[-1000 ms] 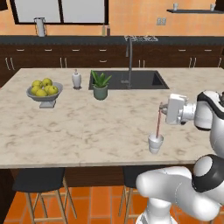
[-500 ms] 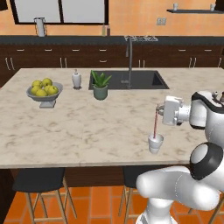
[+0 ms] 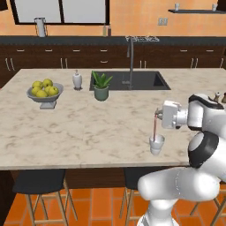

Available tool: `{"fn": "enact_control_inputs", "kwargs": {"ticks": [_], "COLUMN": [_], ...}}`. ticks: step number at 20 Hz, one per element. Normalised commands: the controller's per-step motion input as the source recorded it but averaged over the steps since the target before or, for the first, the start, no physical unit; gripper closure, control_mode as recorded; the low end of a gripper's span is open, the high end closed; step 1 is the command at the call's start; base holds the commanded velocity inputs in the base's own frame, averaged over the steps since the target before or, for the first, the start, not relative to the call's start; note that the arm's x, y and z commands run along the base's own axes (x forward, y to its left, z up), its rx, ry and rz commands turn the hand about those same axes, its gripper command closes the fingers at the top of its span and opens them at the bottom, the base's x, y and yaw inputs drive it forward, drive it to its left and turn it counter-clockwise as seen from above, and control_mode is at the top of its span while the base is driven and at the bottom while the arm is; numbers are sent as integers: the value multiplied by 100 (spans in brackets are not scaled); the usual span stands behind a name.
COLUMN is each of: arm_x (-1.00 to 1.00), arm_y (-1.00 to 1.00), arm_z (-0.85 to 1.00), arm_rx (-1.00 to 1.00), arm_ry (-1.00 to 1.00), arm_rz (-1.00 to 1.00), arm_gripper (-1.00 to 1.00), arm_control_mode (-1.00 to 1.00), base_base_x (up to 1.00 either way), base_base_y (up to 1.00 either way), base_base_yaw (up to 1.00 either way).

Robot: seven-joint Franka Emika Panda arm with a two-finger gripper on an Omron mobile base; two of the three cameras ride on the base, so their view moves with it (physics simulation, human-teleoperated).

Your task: Take a straw from the drawer in front and place it inside the glass cup on the dining counter.

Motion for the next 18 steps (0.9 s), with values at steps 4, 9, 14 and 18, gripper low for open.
{"fn": "enact_control_inputs", "kwargs": {"ticks": [4, 9, 14, 18], "arm_x": [37, 12, -72, -51], "arm_y": [-5, -14, -20, -6], "arm_z": [-21, -20, -2, -3], "arm_rx": [0, 0, 0, 0], "arm_ry": [0, 0, -1, 0], "arm_rz": [0, 0, 0, -1], "arm_gripper": [100, 100, 100, 100], "arm_control_mode": [-100, -100, -100, -100], "base_base_x": [0, 0, 0, 0], "base_base_y": [0, 0, 0, 0], "base_base_yaw": [0, 0, 0, 0]}}
